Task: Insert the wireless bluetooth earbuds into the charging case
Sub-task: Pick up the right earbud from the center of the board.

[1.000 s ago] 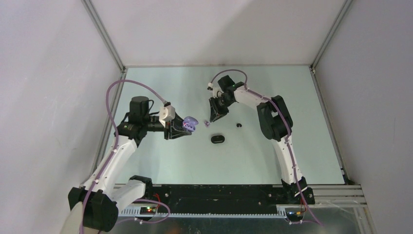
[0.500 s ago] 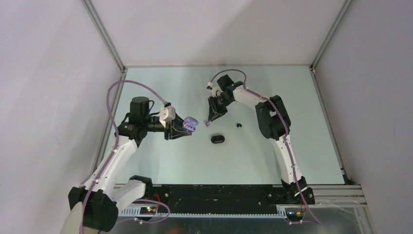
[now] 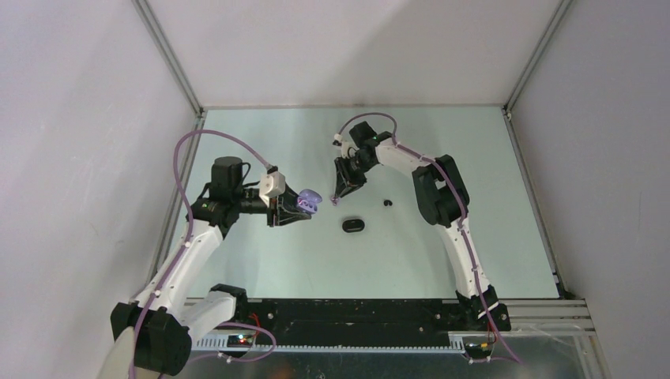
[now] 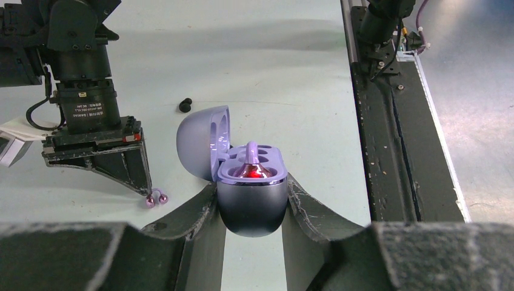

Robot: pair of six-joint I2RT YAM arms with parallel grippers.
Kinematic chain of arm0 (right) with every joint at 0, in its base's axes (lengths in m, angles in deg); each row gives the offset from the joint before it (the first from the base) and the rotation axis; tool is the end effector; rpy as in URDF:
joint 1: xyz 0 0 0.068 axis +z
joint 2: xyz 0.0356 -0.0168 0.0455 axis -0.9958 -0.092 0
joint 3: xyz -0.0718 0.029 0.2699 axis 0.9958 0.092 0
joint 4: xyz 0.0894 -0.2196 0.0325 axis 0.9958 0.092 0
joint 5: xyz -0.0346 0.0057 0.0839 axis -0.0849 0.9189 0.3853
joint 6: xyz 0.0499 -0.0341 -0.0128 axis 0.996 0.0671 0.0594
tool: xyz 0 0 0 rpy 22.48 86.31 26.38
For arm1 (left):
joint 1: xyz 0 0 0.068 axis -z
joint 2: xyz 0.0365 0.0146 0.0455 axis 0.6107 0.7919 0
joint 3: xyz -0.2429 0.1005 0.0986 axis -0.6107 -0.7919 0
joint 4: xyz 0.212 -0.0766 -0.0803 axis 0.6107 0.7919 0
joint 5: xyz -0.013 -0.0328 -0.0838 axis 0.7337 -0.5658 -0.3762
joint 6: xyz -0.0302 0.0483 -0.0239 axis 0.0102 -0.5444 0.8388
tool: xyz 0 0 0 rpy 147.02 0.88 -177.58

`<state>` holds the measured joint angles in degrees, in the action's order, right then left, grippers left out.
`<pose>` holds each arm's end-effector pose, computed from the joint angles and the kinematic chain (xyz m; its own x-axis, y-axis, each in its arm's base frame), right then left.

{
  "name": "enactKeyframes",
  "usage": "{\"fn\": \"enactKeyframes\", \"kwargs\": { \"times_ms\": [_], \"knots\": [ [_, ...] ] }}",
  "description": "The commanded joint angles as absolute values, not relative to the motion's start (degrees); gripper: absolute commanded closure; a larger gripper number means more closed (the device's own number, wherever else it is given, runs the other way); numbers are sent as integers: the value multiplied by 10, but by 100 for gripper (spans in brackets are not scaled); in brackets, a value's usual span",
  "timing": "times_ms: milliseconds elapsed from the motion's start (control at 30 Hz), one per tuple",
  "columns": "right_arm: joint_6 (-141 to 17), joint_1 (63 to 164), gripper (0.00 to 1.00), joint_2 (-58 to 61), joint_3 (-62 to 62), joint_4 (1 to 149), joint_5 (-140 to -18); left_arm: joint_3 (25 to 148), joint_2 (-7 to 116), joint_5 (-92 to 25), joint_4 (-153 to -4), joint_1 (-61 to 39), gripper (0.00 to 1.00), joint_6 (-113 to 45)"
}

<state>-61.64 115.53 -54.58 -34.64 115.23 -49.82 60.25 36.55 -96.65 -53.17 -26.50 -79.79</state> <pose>0.4031 0.2726 0.1487 -0.8637 -0.3998 -0.3067 -0.5020 0.6295 0.5930 0.1644 -0.0775 0.3054 -0.0015 0.1832 -0.9831 0.9975 0.0701 0.0115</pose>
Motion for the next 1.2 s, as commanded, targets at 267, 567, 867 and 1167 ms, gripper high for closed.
{"fn": "enactKeyframes", "kwargs": {
  "times_ms": [267,567,867,1167],
  "knots": [
    [-617,1161,69,-572,-361,1166,-486,602,359,-965,-542,-260,100,-802],
    [-603,1159,74,-576,-355,1151,-446,602,359,-964,-541,-259,100,-804],
    [-620,1150,91,-535,-330,1124,-398,602,360,-962,-541,-259,100,-803],
    [-670,1114,96,-384,-243,1059,-359,602,371,-962,-554,-254,100,-788]
  ]
}}
